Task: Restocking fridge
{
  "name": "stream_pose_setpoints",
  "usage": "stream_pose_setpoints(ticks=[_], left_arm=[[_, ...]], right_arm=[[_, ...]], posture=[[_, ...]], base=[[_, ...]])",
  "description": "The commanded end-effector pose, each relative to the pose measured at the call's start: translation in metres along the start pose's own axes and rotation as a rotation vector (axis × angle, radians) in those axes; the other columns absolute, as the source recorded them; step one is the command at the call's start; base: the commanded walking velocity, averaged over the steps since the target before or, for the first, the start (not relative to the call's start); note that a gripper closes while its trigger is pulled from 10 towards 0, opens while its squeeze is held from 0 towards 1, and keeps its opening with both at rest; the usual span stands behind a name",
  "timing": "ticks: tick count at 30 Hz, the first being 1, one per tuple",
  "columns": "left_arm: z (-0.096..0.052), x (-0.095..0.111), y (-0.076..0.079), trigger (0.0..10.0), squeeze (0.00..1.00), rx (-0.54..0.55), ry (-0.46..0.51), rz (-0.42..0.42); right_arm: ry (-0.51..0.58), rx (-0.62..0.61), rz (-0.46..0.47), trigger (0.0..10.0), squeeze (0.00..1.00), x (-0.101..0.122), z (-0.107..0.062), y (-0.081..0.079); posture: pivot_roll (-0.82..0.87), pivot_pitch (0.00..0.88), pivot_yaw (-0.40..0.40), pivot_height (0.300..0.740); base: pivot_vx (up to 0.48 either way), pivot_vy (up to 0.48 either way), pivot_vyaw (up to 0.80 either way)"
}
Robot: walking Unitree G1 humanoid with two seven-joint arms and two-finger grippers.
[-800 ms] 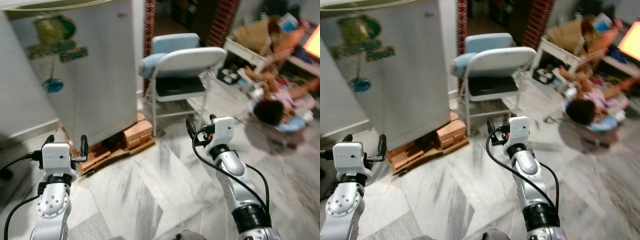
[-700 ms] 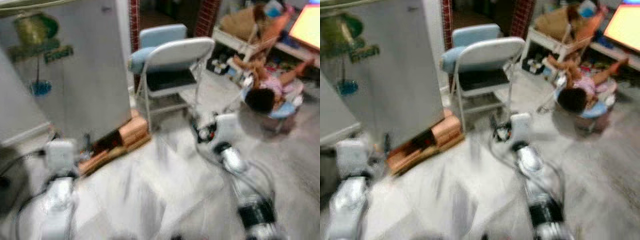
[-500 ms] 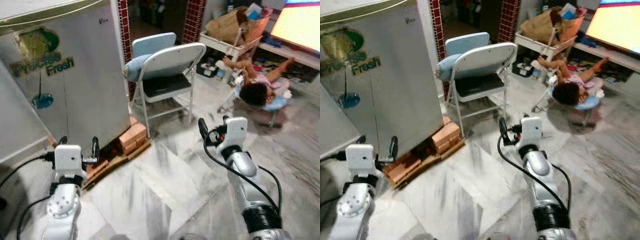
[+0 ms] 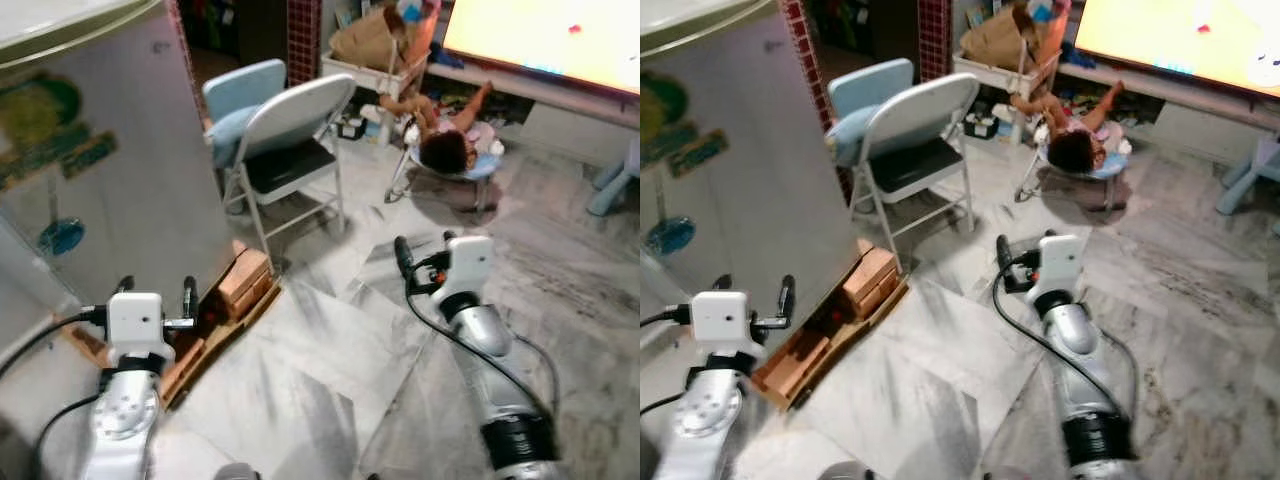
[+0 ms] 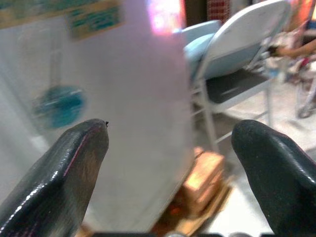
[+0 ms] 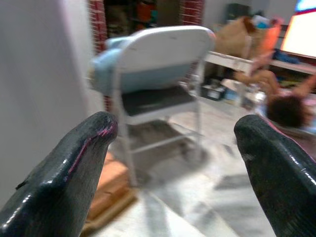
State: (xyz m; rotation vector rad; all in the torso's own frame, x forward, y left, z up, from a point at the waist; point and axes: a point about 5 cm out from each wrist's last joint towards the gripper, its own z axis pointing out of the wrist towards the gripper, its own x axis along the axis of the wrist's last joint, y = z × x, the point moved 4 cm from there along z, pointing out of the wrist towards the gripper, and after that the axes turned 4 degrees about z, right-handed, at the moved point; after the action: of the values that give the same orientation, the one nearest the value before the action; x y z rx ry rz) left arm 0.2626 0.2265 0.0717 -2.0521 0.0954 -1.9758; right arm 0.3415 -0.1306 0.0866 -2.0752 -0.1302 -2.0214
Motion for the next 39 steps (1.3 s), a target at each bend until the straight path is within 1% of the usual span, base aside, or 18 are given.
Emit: stream_pose_setpoints(ticks=[1,4,6,10,15,20,24,27,33,39], left_arm=[[0.0009,0.0035,0.0051,10.0,0.00,-0.006,0.013,-0.001],[0.0002,0.0023,0.0056,10.0,0.00,-0.004,0.008,0.000],[-0.0003,-0.0006,0.0042,10.0,0.00,0.012,-0.012,-0.005],[-0.0017,-0.0005,0.0069,10.0,0.00,-0.003,-0.007,0.002],[-0.0011,0.0003,0.0052,10.0,0.00,0.000,0.004,0.020],[-0.0014,0.0004,0.0064,10.0,0.00,-0.014,0.007,0.024],[-0.0012,0.0009,0.0063,10.0,0.00,-0.016,0.011,0.049],[-0.0007,-0.0003,0.0063,10.0,0.00,-0.007,0.005,0.037],[-0.0005,0.0013,0.0077,10.0,0.00,-0.011,0.016,0.045],[0.0004,0.0025,0.0112,10.0,0.00,-0.027,0.029,0.050]], right_arm=[[0.020,-0.026,-0.023,10.0,0.00,0.0081,-0.0005,0.0125],[0.025,-0.024,-0.029,10.0,0.00,0.0097,0.0000,0.0123],[0.026,-0.023,-0.031,10.0,0.00,0.0102,0.0008,0.0118],[0.021,-0.024,-0.036,10.0,0.00,0.0092,0.0022,0.0117],[0.014,-0.028,-0.040,10.0,0.00,0.0082,0.0031,0.0124],[0.012,-0.026,-0.043,10.0,0.00,0.0082,0.0038,0.0125],[0.012,-0.025,-0.044,10.0,0.00,0.0082,0.0043,0.0125],[0.009,-0.023,-0.051,10.0,0.00,0.0075,0.0049,0.0121],[0.005,-0.014,-0.059,10.0,0.00,0.0069,0.0055,0.0103],[0.009,-0.018,-0.061,10.0,0.00,0.0072,0.0038,0.0126]], posture=[[0.03,0.040,-0.004,0.740],[0.04,0.040,-0.009,0.740],[0.04,0.040,-0.009,0.740],[0.04,0.038,-0.010,0.740],[0.05,0.035,-0.012,0.740],[0.05,0.035,-0.013,0.740],[0.05,0.034,-0.015,0.740],[0.05,0.032,-0.019,0.740],[0.05,0.041,-0.017,0.740],[0.04,0.044,-0.015,0.740]], base=[[0.000,0.465,0.00],[0.000,0.469,0.00],[0.000,0.472,0.00],[0.000,0.480,0.00],[0.000,0.477,0.00],[0.000,0.459,-0.65],[0.000,0.439,-0.69],[0.246,0.412,-0.50],[0.264,0.402,-0.51],[0.329,0.350,-0.80]])
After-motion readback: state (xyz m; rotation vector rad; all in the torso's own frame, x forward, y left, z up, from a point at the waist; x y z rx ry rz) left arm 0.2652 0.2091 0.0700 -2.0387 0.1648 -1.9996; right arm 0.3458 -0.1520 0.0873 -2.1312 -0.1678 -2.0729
